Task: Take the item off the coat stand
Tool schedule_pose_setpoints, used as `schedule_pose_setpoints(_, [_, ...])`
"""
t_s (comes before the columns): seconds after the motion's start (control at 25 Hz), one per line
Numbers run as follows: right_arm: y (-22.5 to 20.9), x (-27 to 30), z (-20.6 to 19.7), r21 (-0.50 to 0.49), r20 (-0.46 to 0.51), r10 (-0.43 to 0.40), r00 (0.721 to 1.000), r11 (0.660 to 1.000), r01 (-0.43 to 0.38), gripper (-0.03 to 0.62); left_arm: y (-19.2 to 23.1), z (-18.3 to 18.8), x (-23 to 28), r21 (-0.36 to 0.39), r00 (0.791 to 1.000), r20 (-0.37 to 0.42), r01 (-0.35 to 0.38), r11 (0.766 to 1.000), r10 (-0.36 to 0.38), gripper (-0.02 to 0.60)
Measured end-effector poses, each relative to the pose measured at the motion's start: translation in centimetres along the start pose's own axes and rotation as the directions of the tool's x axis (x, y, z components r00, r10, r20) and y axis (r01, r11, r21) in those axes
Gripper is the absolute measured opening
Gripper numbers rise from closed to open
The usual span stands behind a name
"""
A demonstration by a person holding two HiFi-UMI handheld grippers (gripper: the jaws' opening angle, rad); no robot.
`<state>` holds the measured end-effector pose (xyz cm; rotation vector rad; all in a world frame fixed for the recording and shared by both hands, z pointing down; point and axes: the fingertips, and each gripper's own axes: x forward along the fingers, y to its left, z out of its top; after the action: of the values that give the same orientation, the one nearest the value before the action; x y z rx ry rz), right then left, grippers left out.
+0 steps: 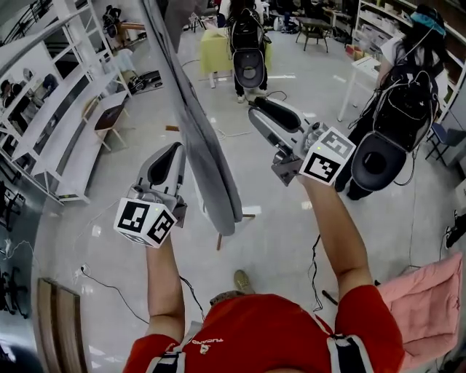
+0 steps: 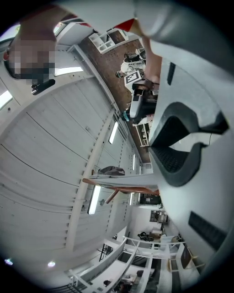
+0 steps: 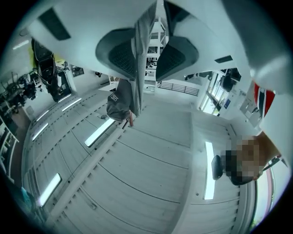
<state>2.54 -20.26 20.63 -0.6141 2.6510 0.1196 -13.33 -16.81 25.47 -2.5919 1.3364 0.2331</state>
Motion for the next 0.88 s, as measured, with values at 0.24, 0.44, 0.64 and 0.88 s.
schedule_pose_setpoints(0.24, [-7.9,7.7,2.9,0.038,0.031,0.007,1.0,0.999,-0.008,0.218,7.0,0.4,3.4,0.0,1.0,0.016,-0.009,1.0,0.009,0.009])
schedule_pose_setpoints(0.44, [-13.0,14.0,5.7,0.02,0.069,0.038,0.997,0.999,-0.039,0.25,12.4,-0.6,5.4,0.005,1.0,0.009,0.003,1.0,-0.003,0.009])
schedule_pose_setpoints(0.64, [-15.8,19.1,7.9,-0.035,0.099,0.129,0.987,0.991,-0.126,0.262,15.7,-1.1,6.8,0.011,1.0,0.007,-0.011,1.0,0.011,0.009])
schedule_pose_setpoints(0.88, [-21.1,25.0,11.5,-0.022,0.149,0.188,0.971,0.982,-0.187,0.291,18.2,-1.0,8.5,0.03,0.998,-0.014,-0.054,0.998,0.054,0.009])
